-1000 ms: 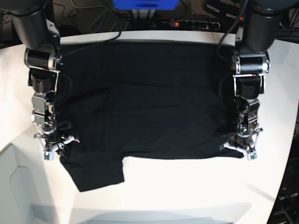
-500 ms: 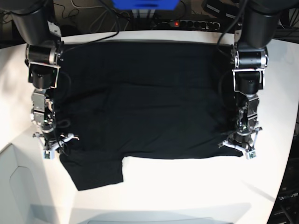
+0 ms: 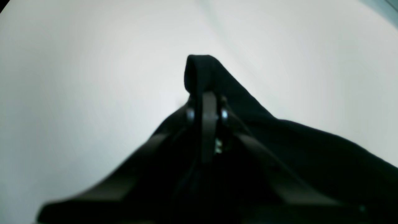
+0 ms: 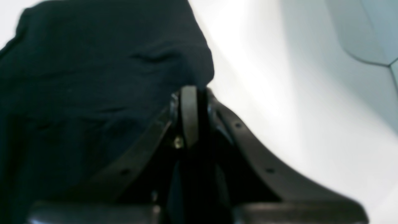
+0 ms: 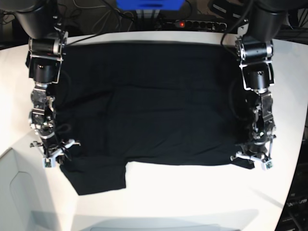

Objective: Fold the T-shirt properly
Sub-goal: 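Lift the hem and fold it over toward the collar edge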

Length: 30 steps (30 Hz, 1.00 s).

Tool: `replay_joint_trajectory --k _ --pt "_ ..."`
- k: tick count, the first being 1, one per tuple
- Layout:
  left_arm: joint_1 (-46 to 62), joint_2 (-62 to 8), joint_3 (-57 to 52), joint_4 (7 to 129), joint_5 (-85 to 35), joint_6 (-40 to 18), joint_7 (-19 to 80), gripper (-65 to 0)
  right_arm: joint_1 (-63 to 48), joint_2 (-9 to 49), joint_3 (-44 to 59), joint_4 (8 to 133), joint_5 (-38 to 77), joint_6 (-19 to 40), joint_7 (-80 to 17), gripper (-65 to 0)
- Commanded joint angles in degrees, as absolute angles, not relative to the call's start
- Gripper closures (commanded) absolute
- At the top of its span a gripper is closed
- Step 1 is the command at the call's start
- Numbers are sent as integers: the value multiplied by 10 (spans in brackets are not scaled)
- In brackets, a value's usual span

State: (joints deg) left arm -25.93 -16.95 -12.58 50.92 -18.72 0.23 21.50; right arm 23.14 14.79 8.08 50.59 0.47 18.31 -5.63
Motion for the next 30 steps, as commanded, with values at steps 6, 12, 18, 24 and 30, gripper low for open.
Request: replay_joint_trajectory --k 6,12,18,24,30 --pt "-236 -177 -133 593 -191 2 223 0 194 154 97 602 12 183 -39 0" --pt "-176 -175 -195 646 -191 -1 223 0 120 153 141 691 12 186 -39 0" --pt "-126 -173 -225 691 -192 -1 223 0 57 153 160 757 12 187 -38 0" --pt "-54 -171 -244 777 -192 -2 223 0 -7 153 160 829 12 187 -39 0" --pt "22 -170 -245 851 -192 0 223 0 -58 153 160 872 12 187 -38 0"
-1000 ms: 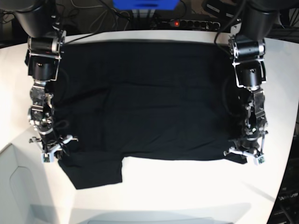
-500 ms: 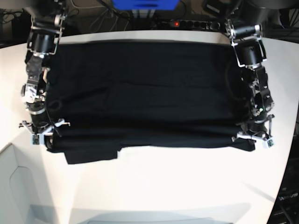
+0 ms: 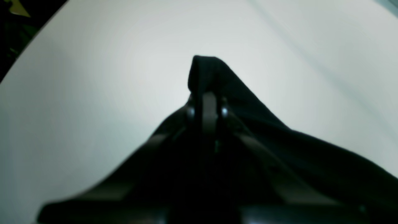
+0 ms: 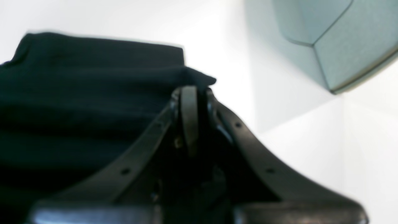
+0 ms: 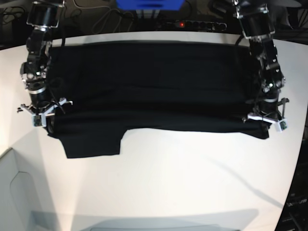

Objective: Fold the T-shirt properly
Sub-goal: 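Lift the hem and fold it over toward the collar edge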

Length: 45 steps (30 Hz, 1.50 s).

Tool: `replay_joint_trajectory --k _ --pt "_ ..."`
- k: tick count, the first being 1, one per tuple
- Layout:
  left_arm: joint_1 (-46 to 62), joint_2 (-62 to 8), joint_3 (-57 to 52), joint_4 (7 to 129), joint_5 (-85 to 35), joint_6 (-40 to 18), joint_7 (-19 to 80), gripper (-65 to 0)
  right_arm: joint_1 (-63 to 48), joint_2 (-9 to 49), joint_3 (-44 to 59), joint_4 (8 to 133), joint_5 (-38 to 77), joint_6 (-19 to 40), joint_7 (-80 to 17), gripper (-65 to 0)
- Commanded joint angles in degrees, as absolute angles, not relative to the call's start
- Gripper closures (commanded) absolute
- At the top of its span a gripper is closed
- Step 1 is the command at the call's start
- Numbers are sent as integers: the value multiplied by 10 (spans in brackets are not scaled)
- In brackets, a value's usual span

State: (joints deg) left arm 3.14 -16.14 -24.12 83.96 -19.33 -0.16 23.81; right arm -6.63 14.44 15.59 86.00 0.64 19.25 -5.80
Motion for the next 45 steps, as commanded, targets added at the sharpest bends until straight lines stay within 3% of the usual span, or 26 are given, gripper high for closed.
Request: replay_joint_trajectory --k 1,11,19,45 --pt "36 -169 -245 860 -192 0 223 0 -66 153 160 879 12 187 -38 0" --pt "96 -124 -302 874 -192 -3 223 0 -115 153 160 891 11 187 -39 0" --pt "116 -123 -313 885 -192 -3 223 0 -162 153 160 934 10 187 -39 0" --pt "148 -125 -313 879 -192 -3 223 0 -218 153 200 909 9 188 -39 0"
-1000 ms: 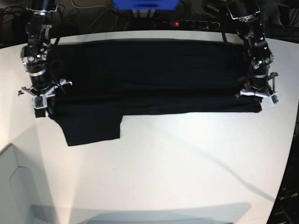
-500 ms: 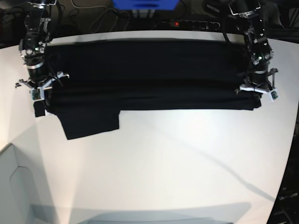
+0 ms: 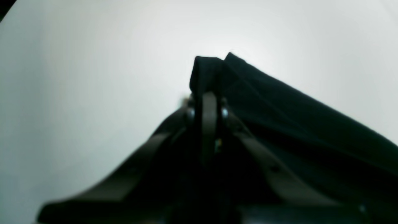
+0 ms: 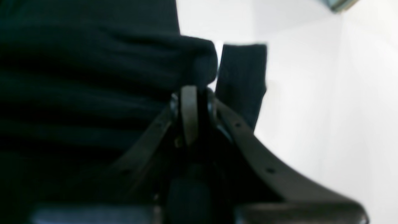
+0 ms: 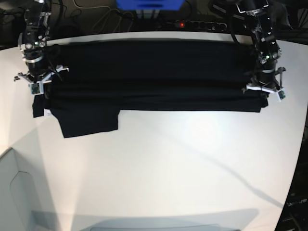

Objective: Fold the T-shirt properly
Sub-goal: 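Lift the hem and fold it over toward the collar edge, then release the hem and move the right gripper toward the hanging sleeve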

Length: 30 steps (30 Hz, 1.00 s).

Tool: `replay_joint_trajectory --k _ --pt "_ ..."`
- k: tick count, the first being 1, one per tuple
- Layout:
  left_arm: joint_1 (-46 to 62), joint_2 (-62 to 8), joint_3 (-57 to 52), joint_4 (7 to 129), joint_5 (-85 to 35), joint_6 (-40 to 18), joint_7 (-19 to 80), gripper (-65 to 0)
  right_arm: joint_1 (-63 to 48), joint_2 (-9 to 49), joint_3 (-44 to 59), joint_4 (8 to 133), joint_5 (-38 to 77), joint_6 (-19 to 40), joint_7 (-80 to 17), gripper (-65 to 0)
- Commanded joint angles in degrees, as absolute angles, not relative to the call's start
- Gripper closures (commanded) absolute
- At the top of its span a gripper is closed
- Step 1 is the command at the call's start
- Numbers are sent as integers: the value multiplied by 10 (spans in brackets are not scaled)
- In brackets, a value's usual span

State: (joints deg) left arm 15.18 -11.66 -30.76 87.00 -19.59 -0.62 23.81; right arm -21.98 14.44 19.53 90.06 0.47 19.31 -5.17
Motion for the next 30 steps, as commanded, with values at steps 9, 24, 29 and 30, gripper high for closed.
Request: replay_joint_trajectory --k 9,24,29,30 --pt "148 -124 -313 879 -192 -3 223 0 -244 153 200 931 9 188 -39 0" --pt "155 -126 -313 879 -192 -3 223 0 -254 153 201 889 9 188 -40 0" --pt "155 -125 -313 879 -192 -3 223 0 -250 153 201 886 8 188 -57 -182" --pt "155 -125 -313 879 -192 -3 223 -1 -249 153 202 887 8 188 -66 -230"
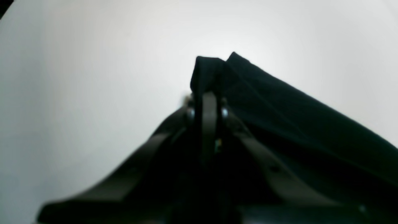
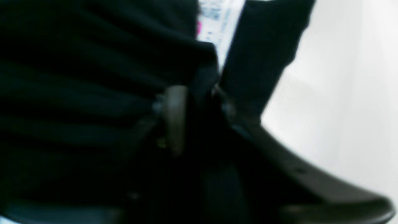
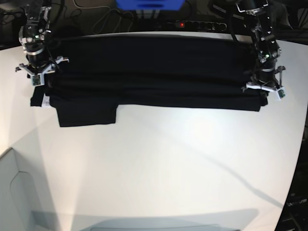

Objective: Fold the T-shirt properly
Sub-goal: 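Release the hem and move the right gripper toward the hanging sleeve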

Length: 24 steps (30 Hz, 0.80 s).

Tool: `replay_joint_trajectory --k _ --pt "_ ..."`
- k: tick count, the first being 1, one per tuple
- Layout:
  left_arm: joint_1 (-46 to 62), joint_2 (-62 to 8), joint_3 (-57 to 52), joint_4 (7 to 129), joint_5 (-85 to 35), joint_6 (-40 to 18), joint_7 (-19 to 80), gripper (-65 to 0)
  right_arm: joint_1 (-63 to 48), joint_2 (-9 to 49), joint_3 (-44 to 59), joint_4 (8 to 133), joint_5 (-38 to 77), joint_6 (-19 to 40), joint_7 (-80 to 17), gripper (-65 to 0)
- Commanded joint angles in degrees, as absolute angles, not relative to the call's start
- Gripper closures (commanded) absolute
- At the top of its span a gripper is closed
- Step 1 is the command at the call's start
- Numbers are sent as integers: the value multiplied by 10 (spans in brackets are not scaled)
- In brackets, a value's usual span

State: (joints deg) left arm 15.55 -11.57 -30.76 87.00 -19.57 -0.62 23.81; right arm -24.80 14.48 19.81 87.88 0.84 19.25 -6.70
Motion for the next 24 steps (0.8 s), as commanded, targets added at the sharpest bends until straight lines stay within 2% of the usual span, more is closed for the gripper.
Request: replay_joint_trajectory --k 1,3,6,10,12,18,24 --pt "155 -124 -313 879 -192 -3 224 -1 -249 153 205 891 9 188 -69 -279" --pt "159 -124 -313 879 -192 -3 224 -3 -254 154 213 915 11 188 -71 -352" --pt "163 -124 -313 883 -192 -3 224 -54 -258 143 237 960 12 188 -74 -419" --pt "164 -124 -313 884 -192 -3 224 -182 -250 111 268 1022 10 255 -76 -430" --pt "170 -123 -313 884 -192 -3 224 -216 -228 95 269 1040 7 280 -80 -430" --pt "171 -123 -313 884 -192 -3 224 -217 -129 90 241 1036 0 323 -226 -430" --pt "172 -123 -312 882 -192 -3 224 -217 -9 93 202 931 -22 339 -323 -430"
